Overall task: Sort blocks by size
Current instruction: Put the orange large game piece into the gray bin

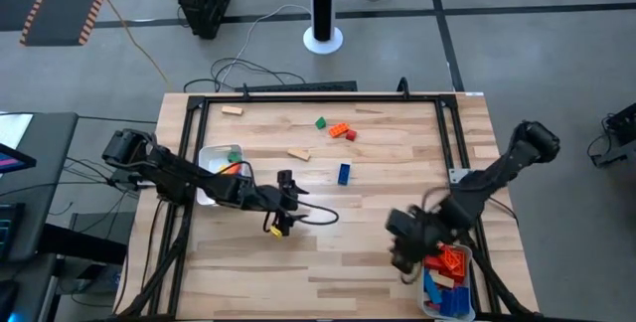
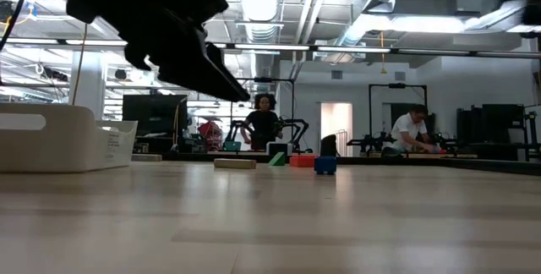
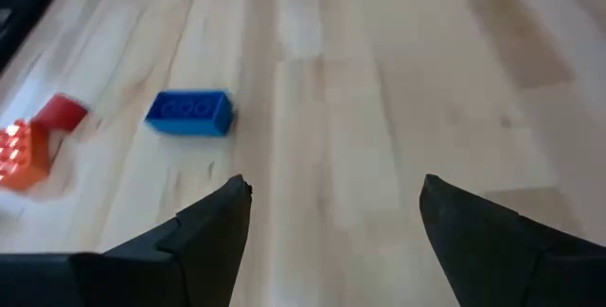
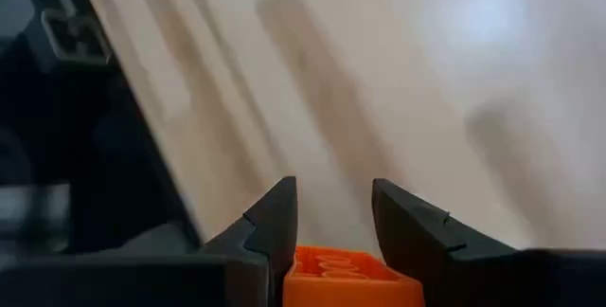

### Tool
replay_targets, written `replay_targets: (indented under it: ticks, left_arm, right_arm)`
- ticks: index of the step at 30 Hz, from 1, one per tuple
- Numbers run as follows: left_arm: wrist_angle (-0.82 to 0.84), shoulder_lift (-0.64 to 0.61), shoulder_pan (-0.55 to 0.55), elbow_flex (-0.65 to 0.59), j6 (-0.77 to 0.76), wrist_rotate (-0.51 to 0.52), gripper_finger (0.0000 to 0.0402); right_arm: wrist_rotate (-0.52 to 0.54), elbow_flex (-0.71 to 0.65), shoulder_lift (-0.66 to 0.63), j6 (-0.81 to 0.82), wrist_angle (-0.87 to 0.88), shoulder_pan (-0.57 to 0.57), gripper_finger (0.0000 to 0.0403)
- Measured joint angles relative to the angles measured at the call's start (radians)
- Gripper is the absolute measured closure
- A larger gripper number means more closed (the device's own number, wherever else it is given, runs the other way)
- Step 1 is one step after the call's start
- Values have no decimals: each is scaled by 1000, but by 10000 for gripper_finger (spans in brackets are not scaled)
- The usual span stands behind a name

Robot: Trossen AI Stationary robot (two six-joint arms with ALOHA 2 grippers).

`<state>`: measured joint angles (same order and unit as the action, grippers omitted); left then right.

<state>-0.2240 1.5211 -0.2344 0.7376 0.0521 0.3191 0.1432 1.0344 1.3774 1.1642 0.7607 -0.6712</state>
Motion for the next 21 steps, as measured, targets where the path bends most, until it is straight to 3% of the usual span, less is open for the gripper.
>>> replay_targets:
  ticks: [13, 21]
  left_arm:
    - [70, 1, 117, 0, 21, -32, 109]
    - [86, 2, 232, 7, 31, -135, 109]
  right_arm:
    - [42, 0, 40, 681, 207, -375, 241]
    - [43, -1, 80, 799, 220, -422, 187]
